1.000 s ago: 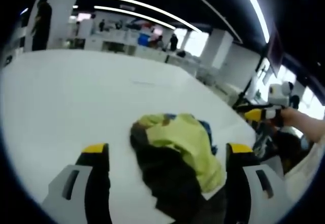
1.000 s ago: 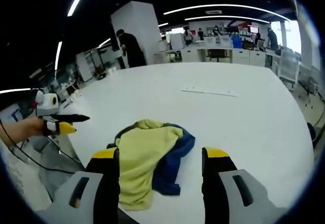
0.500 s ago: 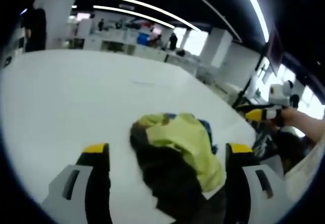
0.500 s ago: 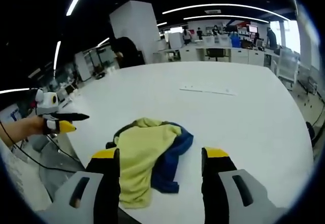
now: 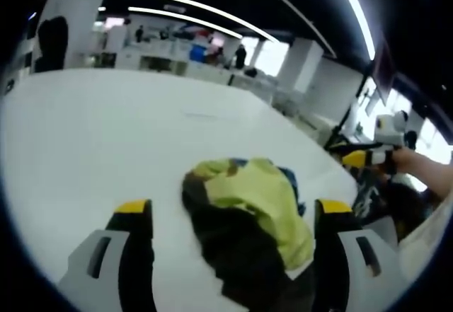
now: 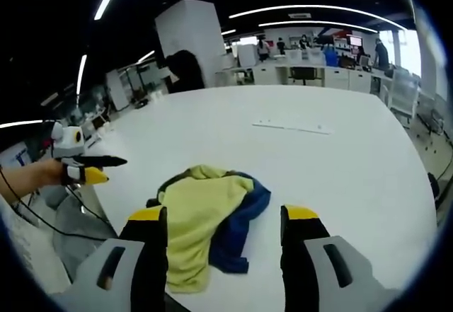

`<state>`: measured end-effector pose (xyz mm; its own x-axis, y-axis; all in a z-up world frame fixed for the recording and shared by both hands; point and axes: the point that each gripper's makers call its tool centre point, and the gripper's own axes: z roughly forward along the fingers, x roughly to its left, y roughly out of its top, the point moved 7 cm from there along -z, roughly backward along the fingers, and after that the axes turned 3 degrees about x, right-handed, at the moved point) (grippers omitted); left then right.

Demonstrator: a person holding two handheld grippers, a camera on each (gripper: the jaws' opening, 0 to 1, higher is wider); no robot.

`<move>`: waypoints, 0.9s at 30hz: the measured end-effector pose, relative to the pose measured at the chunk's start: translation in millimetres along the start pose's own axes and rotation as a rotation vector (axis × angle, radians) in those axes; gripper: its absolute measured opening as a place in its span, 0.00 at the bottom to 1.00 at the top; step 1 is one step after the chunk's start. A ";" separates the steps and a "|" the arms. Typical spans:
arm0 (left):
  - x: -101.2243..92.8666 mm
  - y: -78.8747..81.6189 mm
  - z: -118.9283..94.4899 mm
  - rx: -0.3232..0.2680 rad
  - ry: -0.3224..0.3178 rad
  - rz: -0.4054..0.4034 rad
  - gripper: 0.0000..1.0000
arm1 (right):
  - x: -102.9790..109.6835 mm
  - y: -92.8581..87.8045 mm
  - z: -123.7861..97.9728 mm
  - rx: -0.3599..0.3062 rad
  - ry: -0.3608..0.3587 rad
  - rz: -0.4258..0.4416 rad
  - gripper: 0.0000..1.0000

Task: Fold the garment on the visible template until the final outline fits inside the template.

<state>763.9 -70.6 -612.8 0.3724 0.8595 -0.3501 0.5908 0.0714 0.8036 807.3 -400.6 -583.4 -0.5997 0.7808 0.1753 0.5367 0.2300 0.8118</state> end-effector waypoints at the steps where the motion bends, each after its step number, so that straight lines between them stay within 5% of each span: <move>1: 0.2 0.0 0.5 0.002 -0.001 0.000 0.90 | -0.3 0.0 0.7 0.001 0.000 -0.001 0.65; 27: 11.0 1.7 18.3 0.056 -0.017 0.008 0.89 | -6.1 14.9 24.8 0.021 0.025 -0.035 0.63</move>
<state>782.1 -70.2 -624.1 0.3892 0.8510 -0.3527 0.6270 0.0357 0.7782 833.7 -387.5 -586.2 -0.6330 0.7573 0.1607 0.5270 0.2694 0.8061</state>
